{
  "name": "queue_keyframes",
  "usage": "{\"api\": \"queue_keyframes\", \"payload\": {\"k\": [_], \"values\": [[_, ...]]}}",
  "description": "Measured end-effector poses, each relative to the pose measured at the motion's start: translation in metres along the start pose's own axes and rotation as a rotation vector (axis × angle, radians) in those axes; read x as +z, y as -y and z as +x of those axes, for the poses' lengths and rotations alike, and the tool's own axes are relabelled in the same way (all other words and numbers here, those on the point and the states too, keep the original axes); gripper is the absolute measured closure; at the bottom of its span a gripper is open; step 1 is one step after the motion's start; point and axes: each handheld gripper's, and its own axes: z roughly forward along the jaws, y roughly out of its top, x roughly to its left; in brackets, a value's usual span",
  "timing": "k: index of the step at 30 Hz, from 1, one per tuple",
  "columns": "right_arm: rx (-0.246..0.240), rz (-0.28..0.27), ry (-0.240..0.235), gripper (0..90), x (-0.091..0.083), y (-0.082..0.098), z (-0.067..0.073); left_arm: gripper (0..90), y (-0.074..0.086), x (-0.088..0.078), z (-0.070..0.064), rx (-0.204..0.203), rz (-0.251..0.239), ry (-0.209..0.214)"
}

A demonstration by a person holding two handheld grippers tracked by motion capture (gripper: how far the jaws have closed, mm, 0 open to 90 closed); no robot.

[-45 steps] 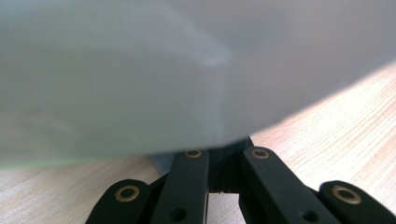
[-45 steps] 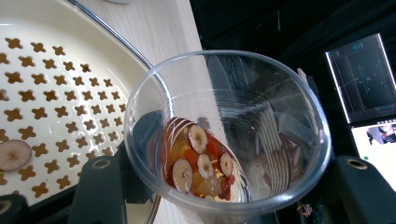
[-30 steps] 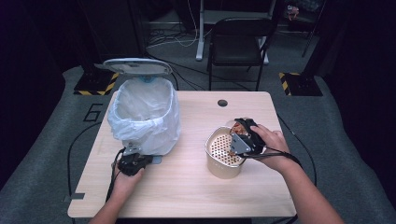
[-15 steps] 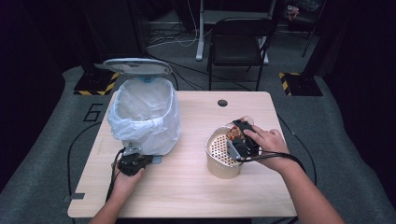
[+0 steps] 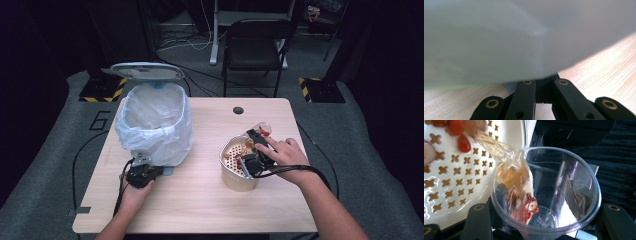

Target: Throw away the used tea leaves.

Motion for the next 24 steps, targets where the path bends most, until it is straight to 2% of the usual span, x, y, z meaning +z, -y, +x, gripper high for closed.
{"api": "queue_keyframes", "payload": {"k": [3,5,7,8,9,11,12,13,14,16,17,18,19,22,24], "values": [[-0.016,-0.002,0.011,38.6,0.0,0.0,-0.002,90.0,0.0,0.0,0.0,-0.002,-0.001,-0.001],[-0.059,0.004,0.033,38.6,-0.001,-0.001,-0.002,90.0,0.0,0.0,0.0,0.0,-0.001,-0.001],[-0.076,0.011,0.04,38.5,-0.001,-0.001,-0.002,90.0,0.0,0.0,0.0,0.0,-0.001,-0.001],[-0.101,0.012,0.041,38.5,-0.002,-0.001,-0.003,90.0,0.0,0.0,0.0,0.0,-0.001,-0.001],[-0.108,0.015,0.057,38.5,-0.002,-0.001,-0.002,90.0,0.0,0.0,0.0,0.001,0.0,-0.002],[-0.159,0.01,0.061,38.5,-0.002,-0.002,-0.004,90.0,0.0,0.0,0.0,-0.001,-0.001,-0.001],[-0.168,0.014,0.057,38.5,-0.003,-0.002,-0.004,90.0,0.0,0.0,0.0,-0.001,-0.002,-0.001],[-0.19,0.028,0.057,38.5,-0.004,-0.003,-0.004,90.0,0.0,0.0,0.0,-0.001,-0.002,-0.001],[-0.246,0.031,0.062,38.6,-0.005,-0.004,-0.006,90.0,0.0,0.0,0.0,0.0,-0.001,-0.002],[-0.267,0.029,0.06,38.5,-0.006,-0.006,-0.005,90.0,0.0,0.0,0.0,-0.002,-0.002,-0.001],[-0.318,0.024,0.068,38.6,-0.005,-0.007,-0.006,90.0,0.0,0.0,0.0,0.0,-0.001,-0.002],[-0.313,0.038,0.078,38.5,-0.006,-0.007,-0.003,90.0,0.0,0.0,0.0,-0.001,-0.001,-0.001],[-0.371,0.021,0.069,38.5,-0.006,-0.009,-0.005,90.0,0.0,0.0,0.0,-0.001,-0.001,-0.002],[-0.347,0.013,0.08,38.5,-0.006,-0.011,-0.003,90.0,0.0,0.0,0.0,0.0,-0.001,-0.002],[-0.376,0.018,0.081,38.5,-0.006,-0.012,-0.003,90.0,0.0,0.0,0.0,-0.001,-0.001,-0.002]]}}
